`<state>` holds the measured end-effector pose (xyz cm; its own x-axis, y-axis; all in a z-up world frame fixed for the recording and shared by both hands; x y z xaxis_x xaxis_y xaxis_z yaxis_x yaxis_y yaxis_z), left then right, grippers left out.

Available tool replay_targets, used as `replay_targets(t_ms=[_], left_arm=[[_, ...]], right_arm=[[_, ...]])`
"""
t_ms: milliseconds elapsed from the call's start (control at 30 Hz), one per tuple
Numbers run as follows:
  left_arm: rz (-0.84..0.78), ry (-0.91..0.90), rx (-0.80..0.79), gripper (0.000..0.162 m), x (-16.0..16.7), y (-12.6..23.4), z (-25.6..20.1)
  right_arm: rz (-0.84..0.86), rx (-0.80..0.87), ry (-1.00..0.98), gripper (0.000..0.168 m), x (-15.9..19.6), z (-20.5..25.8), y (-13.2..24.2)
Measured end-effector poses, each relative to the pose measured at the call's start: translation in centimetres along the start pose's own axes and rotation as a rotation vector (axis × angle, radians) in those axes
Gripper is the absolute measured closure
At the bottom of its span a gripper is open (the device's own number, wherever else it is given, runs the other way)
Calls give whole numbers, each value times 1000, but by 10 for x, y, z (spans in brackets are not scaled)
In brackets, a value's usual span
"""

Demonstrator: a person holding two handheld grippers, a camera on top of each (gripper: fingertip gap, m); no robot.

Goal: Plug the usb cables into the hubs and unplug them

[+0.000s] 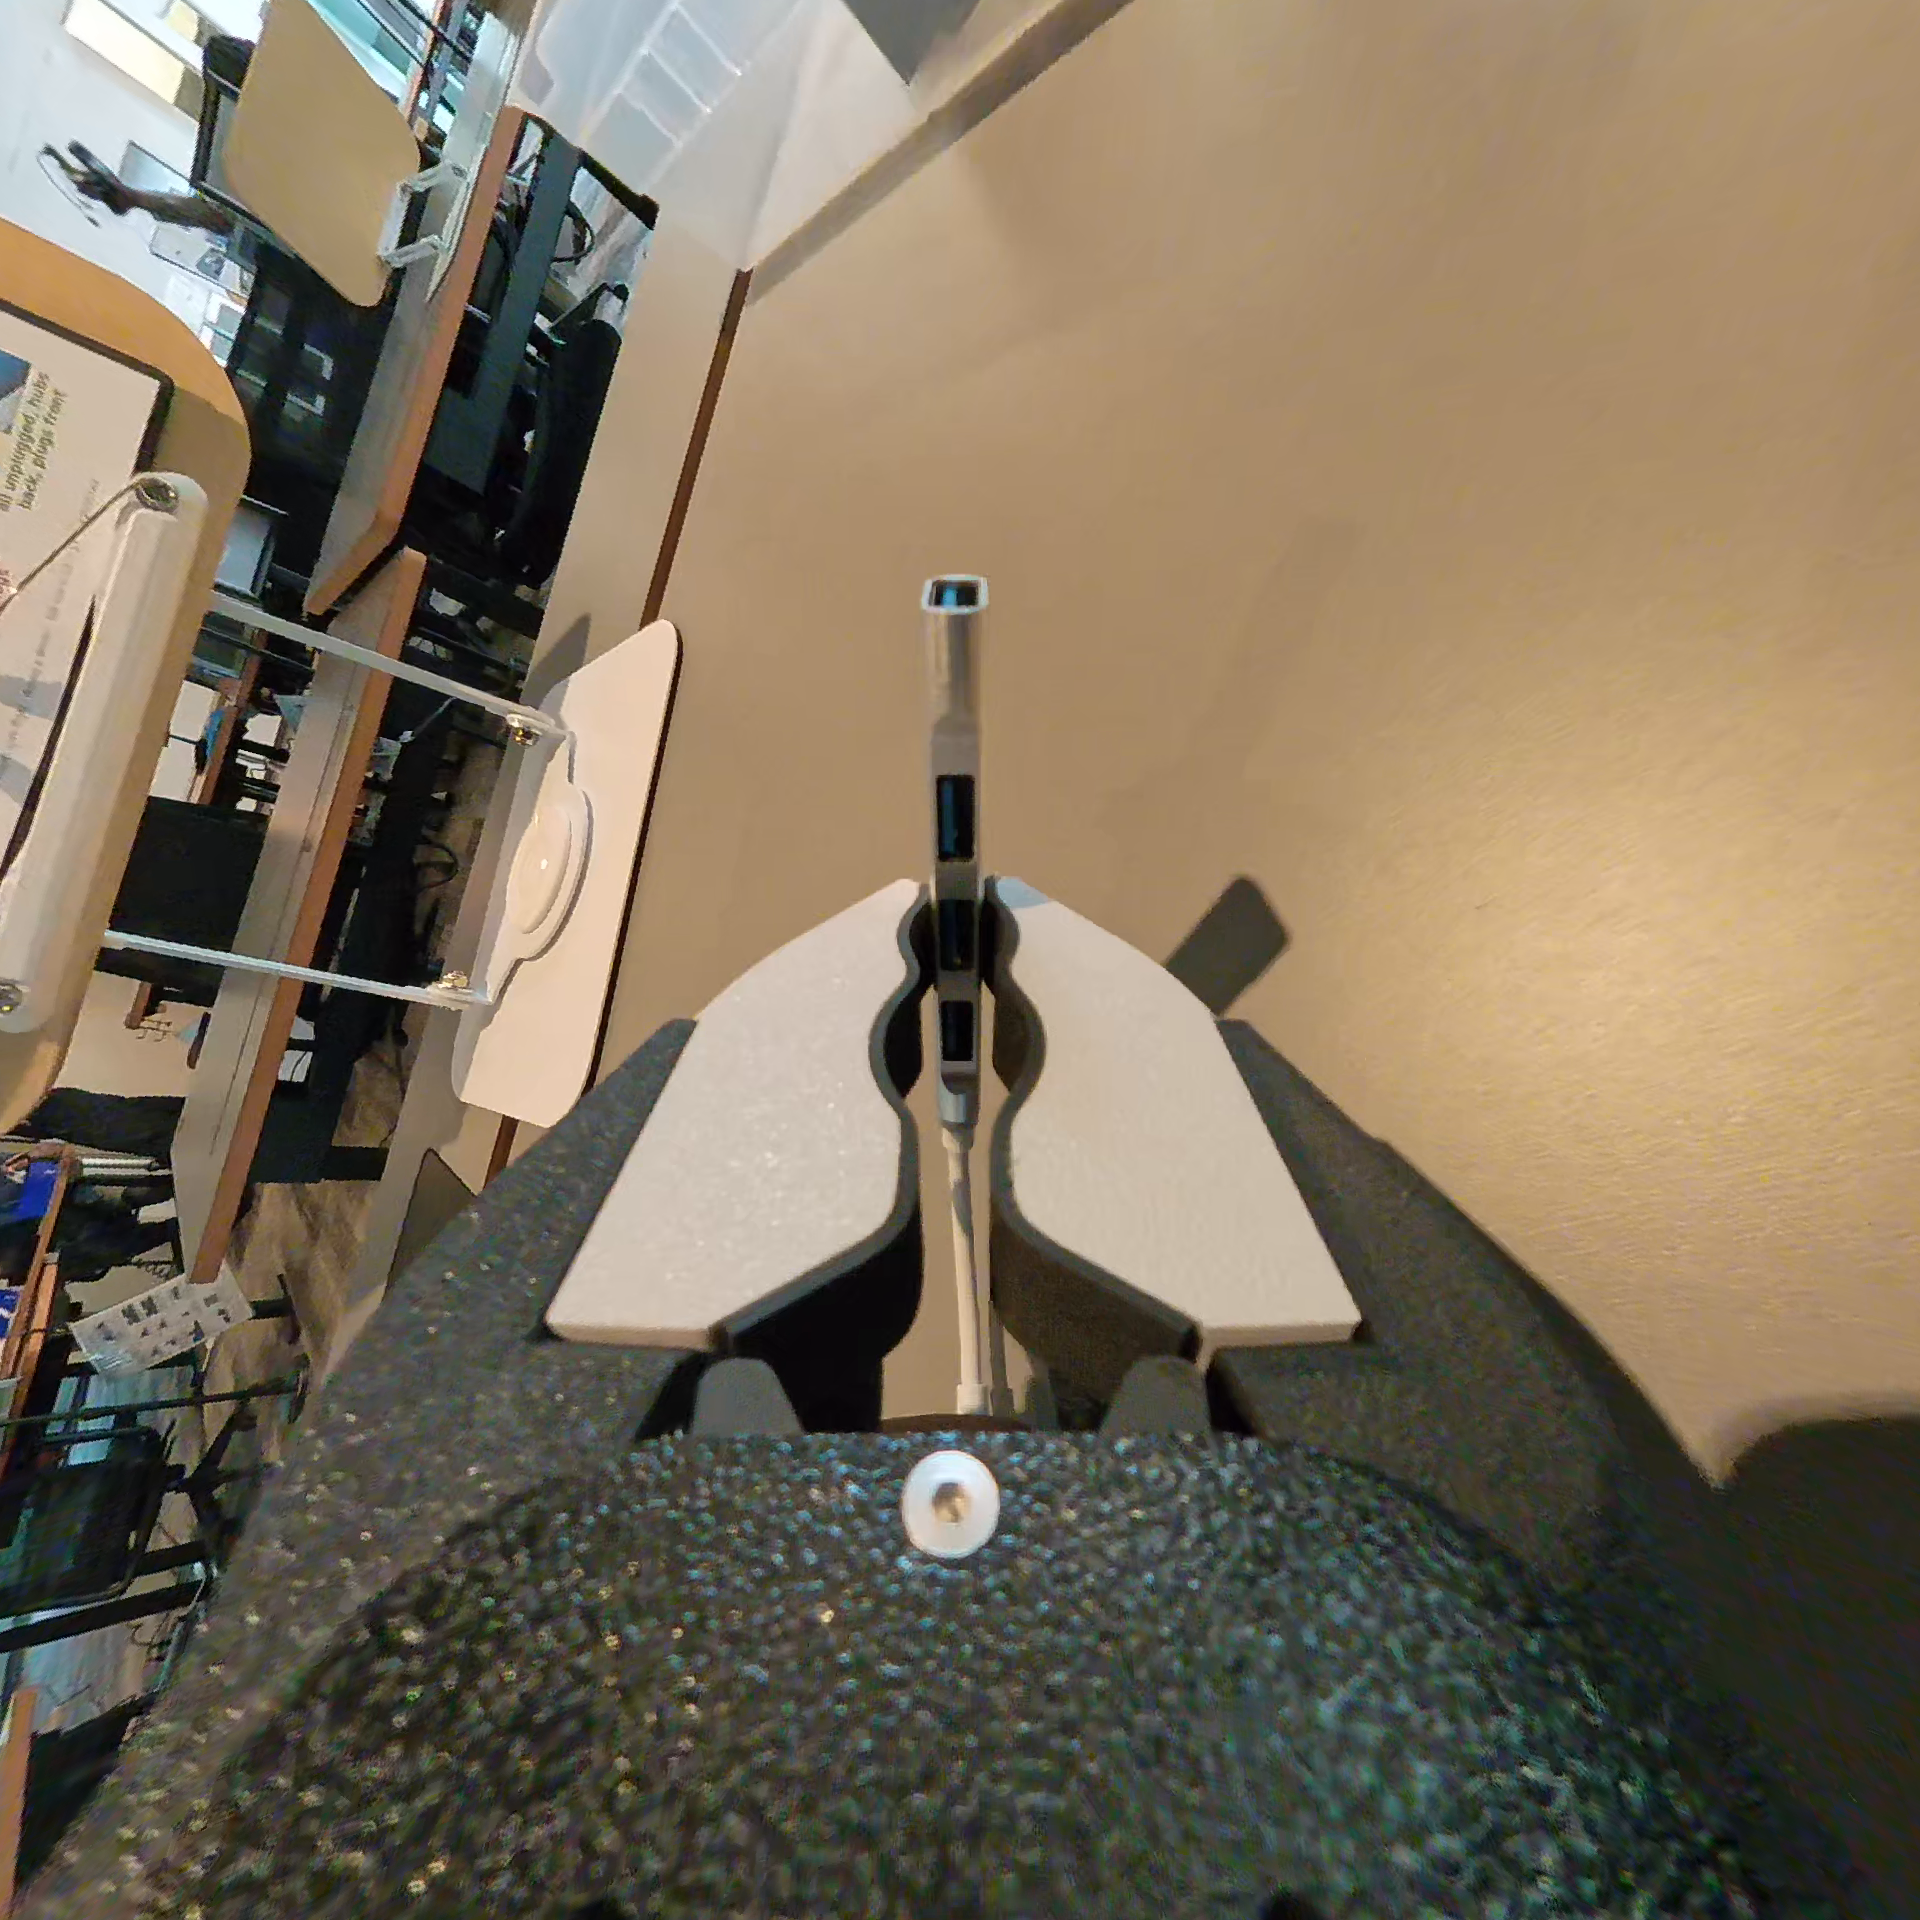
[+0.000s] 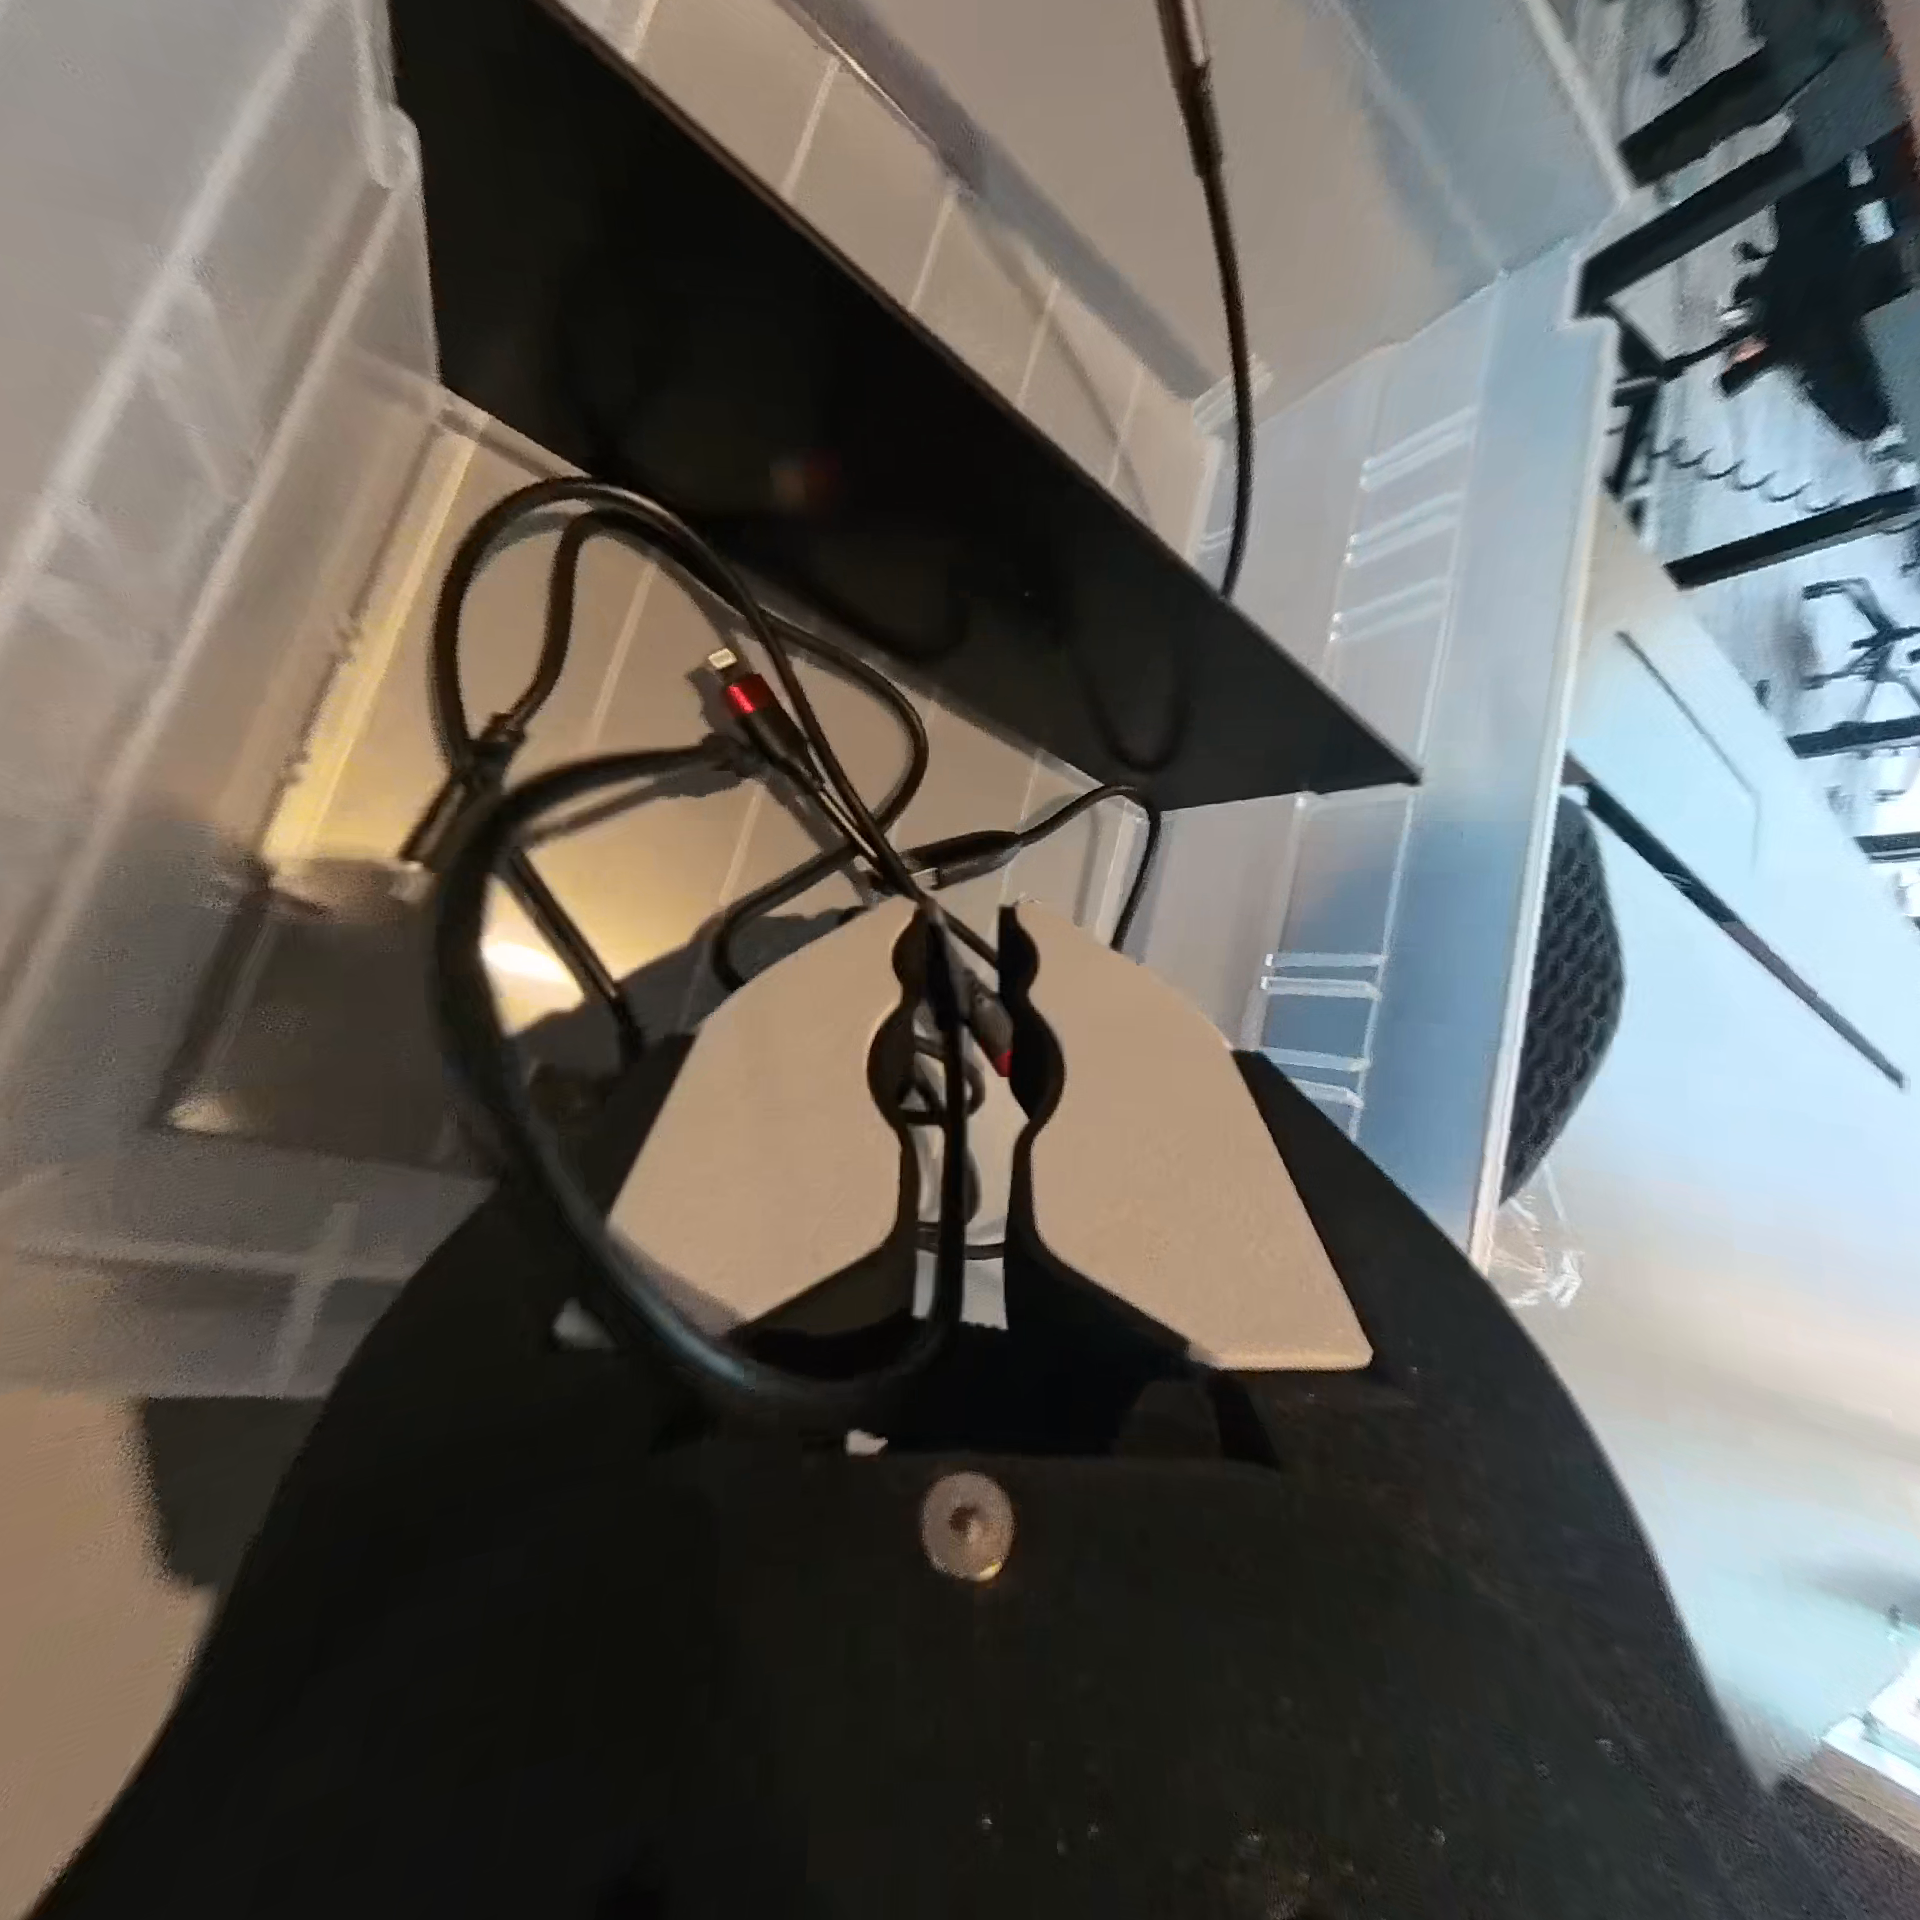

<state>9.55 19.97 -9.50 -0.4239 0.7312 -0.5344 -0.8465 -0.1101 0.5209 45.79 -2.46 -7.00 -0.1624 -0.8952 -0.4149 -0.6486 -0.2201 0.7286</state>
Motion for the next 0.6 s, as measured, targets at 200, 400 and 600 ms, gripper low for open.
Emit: replay_targets(t_ms=[200, 400, 600], left_arm=[[-1, -2, 3, 154, -1, 0, 0], [0, -1, -1, 154, 0, 1, 1], [-3, -7, -2, 154, -2, 1, 0]], right_arm=[[37, -129, -16, 113, -2, 8, 15], [-80, -200, -34, 95, -16, 13, 31], [-249, -262, -194, 98, -30, -3, 38]])
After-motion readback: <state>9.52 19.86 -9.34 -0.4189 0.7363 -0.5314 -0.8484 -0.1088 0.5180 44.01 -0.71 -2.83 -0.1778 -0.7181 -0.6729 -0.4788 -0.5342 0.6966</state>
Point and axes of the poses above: each gripper's, where its closed fingertips meet, y back along the fingers, x out of its underside, z = x × y across the jaws, the point moved 6 cm from there along y, back along the fingers, and after that the axes turned 4 degrees about z, right-handed, at the moved point
